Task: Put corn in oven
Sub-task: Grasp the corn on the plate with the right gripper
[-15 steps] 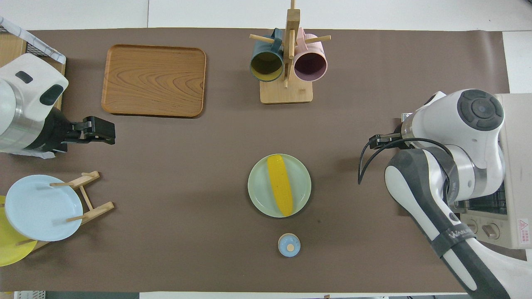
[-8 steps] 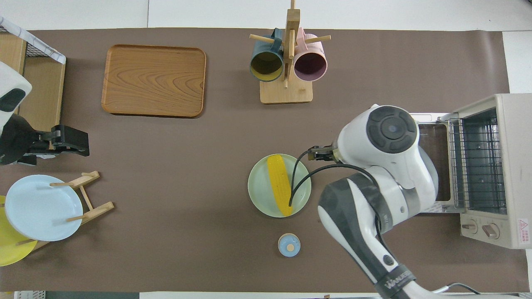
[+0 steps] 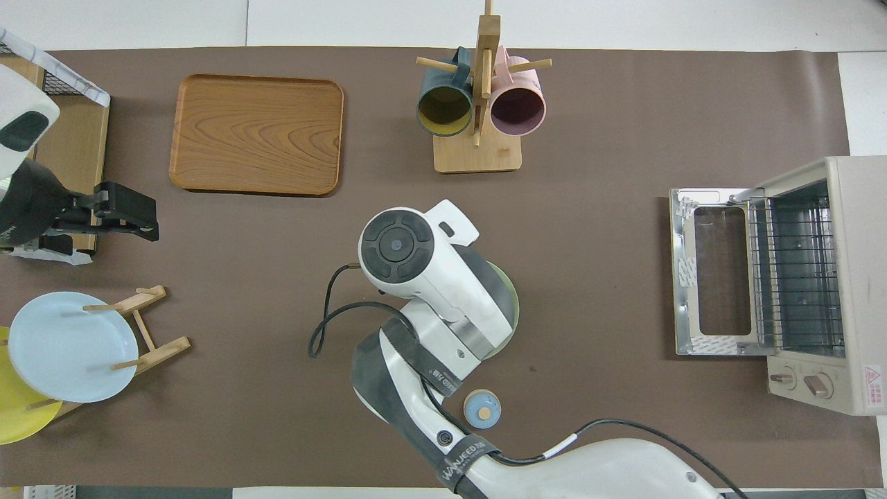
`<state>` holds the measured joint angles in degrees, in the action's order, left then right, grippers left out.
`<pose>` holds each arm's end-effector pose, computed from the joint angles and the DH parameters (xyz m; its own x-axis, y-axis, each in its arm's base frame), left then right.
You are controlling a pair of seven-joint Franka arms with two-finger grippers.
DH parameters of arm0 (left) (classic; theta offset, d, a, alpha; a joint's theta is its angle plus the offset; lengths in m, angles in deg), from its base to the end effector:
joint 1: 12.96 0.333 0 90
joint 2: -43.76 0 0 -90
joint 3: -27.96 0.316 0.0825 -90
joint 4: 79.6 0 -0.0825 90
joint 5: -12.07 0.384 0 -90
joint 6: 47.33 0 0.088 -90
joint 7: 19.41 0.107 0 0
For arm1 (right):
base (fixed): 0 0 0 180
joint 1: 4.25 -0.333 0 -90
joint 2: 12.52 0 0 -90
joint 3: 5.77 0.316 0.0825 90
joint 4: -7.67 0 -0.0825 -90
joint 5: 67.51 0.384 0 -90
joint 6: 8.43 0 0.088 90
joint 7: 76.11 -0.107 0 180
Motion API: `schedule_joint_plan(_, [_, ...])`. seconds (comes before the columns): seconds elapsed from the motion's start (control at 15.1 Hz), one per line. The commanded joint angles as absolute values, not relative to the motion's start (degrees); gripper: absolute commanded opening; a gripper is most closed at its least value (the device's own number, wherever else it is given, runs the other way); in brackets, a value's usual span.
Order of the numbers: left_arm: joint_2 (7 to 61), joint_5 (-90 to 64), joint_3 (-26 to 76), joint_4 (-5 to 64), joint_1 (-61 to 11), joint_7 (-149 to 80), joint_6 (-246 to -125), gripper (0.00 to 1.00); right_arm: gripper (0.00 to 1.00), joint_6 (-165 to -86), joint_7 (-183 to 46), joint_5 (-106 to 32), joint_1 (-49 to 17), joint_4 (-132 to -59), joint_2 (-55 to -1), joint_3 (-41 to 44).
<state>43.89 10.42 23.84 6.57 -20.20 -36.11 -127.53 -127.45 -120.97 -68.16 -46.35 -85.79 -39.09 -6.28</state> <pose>0.5246 -0.1090 0.6427 0.9904 0.0892 -0.1056 0.0895 -0.9960 -0.0019 0.5047 0.4481 0.3495 0.9987 -0.0506 -0.0028 -0.0505 -0.9985 0.0222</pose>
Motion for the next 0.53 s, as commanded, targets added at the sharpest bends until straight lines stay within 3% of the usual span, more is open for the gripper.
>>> schedule_joint_plan(0.0, [43.3, 9.3, 23.4, 5.7, -19.5, -35.0, -126.7, 1.00, 1.00, -129.2, -122.3, -68.6, -47.4, -85.9, -40.0, -6.6])
schedule_joint_plan(0.2, [43.4, 9.2, 23.0, 5.7, -19.5, -35.1, -126.3, 1.00, 1.00, -133.9, -122.8, -68.6, -48.0, -90.4, -39.2, -6.6])
schedule_joint_plan(0.33, [43.6, 9.2, 23.0, 5.7, -19.6, -35.1, -126.3, 1.00, 0.73, -134.3, -122.9, -68.6, -48.0, -91.4, -38.8, -6.6])
schedule_joint_plan(0.46, [43.8, 9.3, 23.1, 5.8, -19.9, -35.1, -126.3, 1.00, 0.69, -134.5, -123.0, -68.6, -48.3, -93.2, -38.2, -6.4])
